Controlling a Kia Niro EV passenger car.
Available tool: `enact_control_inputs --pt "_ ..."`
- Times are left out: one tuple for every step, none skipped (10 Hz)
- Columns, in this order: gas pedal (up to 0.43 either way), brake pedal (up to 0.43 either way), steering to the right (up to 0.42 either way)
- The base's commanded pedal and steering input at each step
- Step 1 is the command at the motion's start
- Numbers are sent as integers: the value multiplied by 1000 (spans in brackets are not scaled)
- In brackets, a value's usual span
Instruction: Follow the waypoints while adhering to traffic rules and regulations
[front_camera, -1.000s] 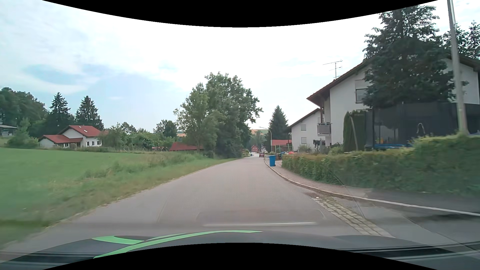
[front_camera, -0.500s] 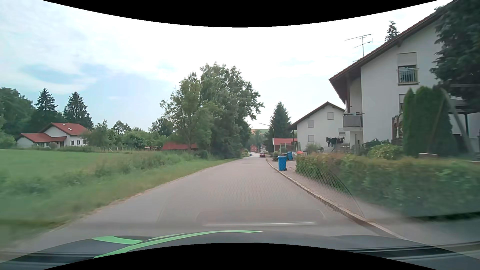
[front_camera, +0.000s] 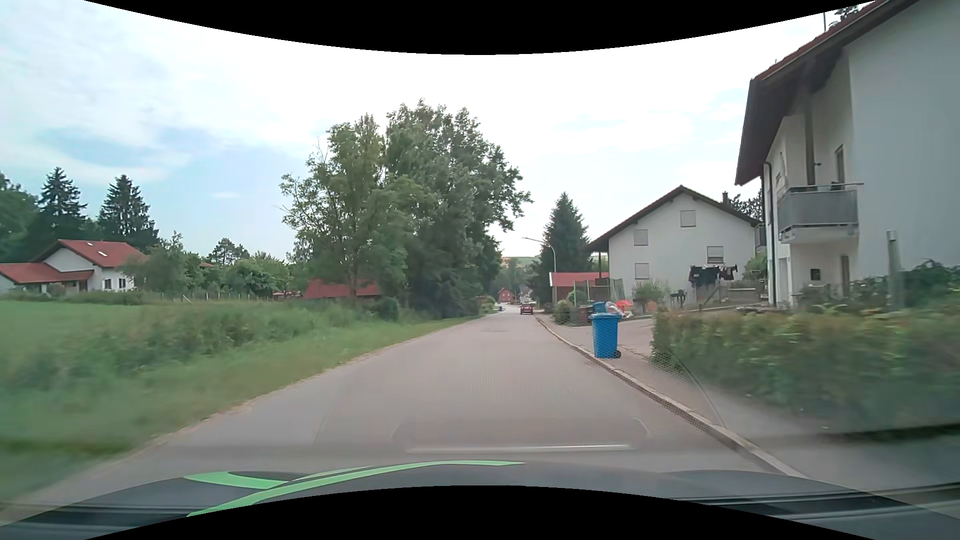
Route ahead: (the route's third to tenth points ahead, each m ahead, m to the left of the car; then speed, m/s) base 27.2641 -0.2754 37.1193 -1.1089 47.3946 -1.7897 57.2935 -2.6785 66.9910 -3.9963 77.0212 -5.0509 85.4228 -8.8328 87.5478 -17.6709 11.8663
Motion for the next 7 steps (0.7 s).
enact_control_inputs --pt "0 146 5" --pt "0 146 5" --pt "0 140 6" --pt "0 140 6" --pt "0 140 7" --pt "0 140 7" --pt "0 140 7"
